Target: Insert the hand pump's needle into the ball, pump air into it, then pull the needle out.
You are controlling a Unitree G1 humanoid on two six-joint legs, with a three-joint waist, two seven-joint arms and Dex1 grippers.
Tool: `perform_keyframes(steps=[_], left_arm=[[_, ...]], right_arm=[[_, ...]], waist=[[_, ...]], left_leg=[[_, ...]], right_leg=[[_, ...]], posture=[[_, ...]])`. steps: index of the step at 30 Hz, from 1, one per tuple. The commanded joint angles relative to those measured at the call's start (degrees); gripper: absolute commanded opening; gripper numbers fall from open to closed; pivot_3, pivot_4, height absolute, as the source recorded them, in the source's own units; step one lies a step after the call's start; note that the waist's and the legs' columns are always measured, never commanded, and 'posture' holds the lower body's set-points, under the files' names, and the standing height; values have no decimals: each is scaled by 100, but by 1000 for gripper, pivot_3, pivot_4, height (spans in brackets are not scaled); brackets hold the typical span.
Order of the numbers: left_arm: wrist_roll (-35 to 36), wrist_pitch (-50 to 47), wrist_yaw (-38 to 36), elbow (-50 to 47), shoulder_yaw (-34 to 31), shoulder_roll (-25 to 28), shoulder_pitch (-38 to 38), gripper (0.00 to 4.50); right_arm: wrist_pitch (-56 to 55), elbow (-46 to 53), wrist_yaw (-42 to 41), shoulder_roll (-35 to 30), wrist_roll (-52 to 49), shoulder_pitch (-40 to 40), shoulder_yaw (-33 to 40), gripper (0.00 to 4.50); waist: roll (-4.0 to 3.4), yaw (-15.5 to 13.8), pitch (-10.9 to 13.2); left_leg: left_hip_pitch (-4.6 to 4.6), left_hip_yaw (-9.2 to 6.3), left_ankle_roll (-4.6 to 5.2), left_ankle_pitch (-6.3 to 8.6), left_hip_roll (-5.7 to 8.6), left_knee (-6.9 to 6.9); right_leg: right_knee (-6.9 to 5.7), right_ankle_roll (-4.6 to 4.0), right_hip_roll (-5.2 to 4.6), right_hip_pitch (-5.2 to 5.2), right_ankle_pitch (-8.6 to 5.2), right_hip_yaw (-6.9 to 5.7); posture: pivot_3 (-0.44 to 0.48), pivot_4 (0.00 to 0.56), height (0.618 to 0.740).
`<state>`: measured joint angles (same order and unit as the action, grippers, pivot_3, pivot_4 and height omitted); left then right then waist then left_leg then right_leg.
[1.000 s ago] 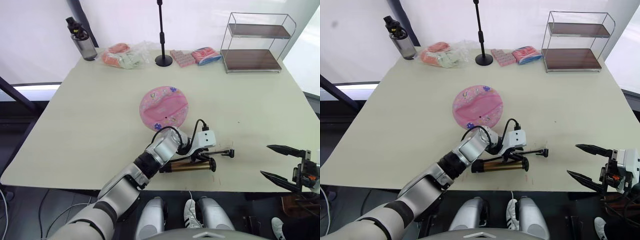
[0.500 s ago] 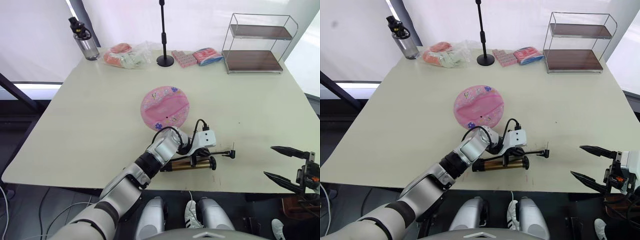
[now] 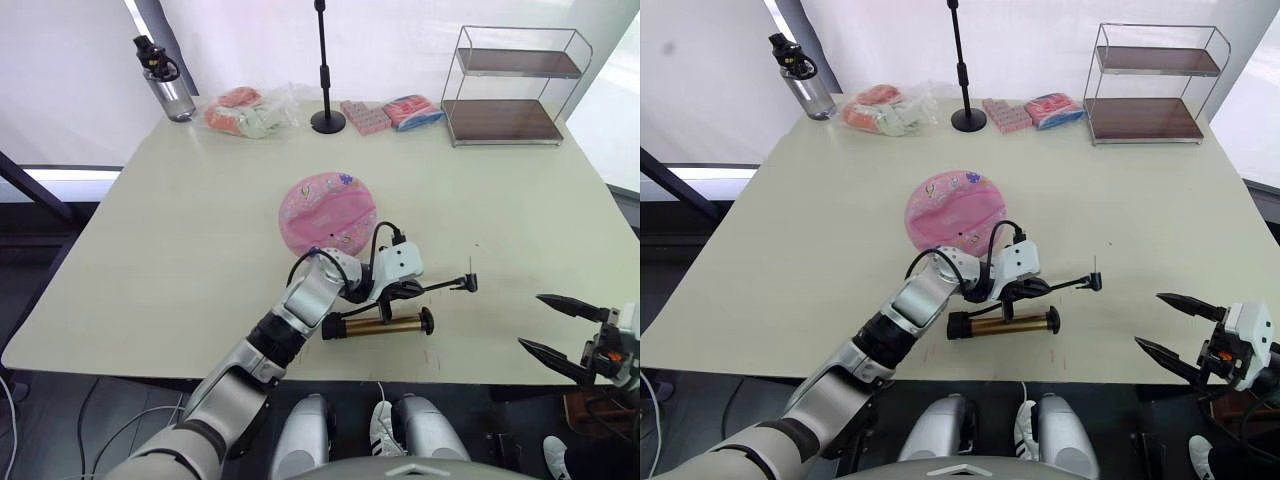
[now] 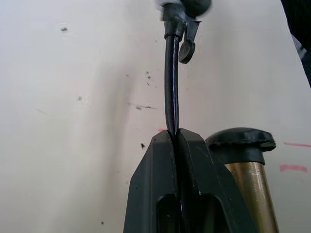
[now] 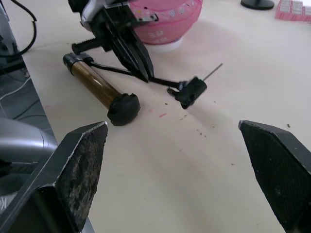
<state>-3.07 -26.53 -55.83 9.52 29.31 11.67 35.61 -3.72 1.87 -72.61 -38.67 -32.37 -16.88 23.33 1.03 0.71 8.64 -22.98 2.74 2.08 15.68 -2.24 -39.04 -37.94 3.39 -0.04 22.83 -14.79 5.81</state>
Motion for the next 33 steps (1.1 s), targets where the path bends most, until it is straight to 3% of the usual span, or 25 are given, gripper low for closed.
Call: perform_keyframes(steps=[1, 15, 24, 33], left_arm=[[263, 156, 71, -405, -269, -12, -161, 55], [647, 764, 518, -860, -657, -144, -767, 55], [696, 722, 626, -966, -622, -214, -867, 55], [812, 654, 614, -981, -615, -254, -905, 55]], right_arm=[[528, 481, 660, 186, -266, 132, -6, 4500], [3741, 2426, 4041, 1371, -2531, 684, -440, 4500], [4392, 2457, 4993, 1670, -3516, 942, -398, 4500], [4455, 2516, 5220, 1648, -3718, 1002, -461, 4500]], waist=[[-2, 3, 1], [-13, 2, -1], [-14, 5, -2], [-14, 8, -2]], left_leg=[[0, 1, 0, 0, 1, 0], [-25, -17, -4, -3, -9, -7], [-73, -26, -5, -4, -4, -26], [-75, -27, -5, -4, -3, -26]], right_leg=[[1, 0, 0, 0, 0, 0], [-2, 26, -24, -1, -17, 35], [-4, 32, -25, 36, -18, 32], [-3, 32, -24, 36, -18, 31]], posture=[[0, 150, 736], [0, 150, 736], [0, 150, 736], [0, 150, 736]])
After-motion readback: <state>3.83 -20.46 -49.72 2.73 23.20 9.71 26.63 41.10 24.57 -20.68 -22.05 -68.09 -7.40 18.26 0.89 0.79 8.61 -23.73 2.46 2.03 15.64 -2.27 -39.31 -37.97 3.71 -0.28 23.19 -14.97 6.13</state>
